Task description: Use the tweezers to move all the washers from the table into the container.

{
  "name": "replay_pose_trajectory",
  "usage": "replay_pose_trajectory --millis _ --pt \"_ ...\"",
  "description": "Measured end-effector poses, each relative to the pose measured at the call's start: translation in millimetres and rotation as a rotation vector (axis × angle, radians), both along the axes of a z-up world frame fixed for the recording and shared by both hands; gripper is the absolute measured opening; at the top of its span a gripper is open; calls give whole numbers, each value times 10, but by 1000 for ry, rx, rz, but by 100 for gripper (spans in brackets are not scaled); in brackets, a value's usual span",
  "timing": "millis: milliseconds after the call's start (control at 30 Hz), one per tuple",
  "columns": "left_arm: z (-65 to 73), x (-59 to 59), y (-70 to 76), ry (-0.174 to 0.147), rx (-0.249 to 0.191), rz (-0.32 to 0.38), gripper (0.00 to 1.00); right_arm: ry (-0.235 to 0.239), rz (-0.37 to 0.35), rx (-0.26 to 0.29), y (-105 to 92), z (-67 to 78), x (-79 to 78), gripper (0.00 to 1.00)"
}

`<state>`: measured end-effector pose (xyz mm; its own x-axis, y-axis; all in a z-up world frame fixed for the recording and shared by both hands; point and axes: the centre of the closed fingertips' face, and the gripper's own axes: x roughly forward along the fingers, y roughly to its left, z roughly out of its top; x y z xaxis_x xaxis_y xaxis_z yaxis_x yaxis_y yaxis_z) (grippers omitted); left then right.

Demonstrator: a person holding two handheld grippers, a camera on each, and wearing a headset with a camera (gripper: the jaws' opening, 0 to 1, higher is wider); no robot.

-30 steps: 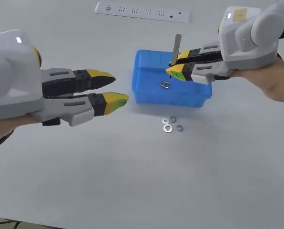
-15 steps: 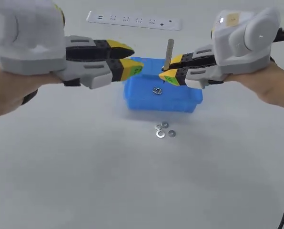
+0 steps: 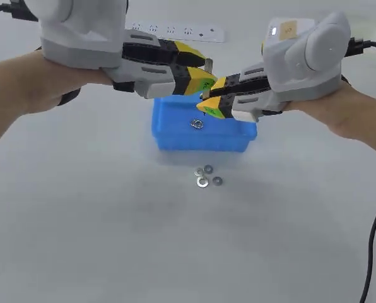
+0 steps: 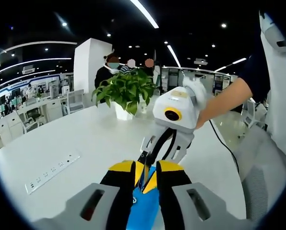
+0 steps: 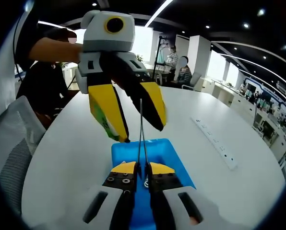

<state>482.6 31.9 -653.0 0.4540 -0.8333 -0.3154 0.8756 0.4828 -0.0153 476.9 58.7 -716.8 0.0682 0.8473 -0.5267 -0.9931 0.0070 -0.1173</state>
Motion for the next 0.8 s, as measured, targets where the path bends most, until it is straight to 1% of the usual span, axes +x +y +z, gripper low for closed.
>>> replay_pose_trajectory --millis 33,133,300,367,400,467,500,600,667,800 --pt "0 17 -1 -1 2 -6 20 0 0 0 -1 -2 2 9" --pt "8 9 -1 3 4 -21 14 1 1 0 -8 -15 18 9" --pt "70 0 -24 -9 -2 -34 9 6 6 -3 -6 -39 20 9" --pt "59 -21 -36 -12 12 -55 8 5 9 -5 -3 -46 20 9" --pt "44 -18 -31 -29 34 -61 8 4 13 -11 -4 -58 18 9" --pt "36 -31 -33 -29 42 -71 7 7 17 -14 -5 -70 11 9" --pt "36 -44 -55 -45 55 -74 7 7 18 -16 -7 -73 9 9" --pt "28 -23 -40 -53 68 -68 5 5 21 -22 -16 -86 11 10" --pt "39 -14 -37 -60 69 -70 5 4 18 -19 -17 -78 22 10" --pt "50 -7 -47 -84 78 -80 4 1 10 -16 -10 -65 44 11"
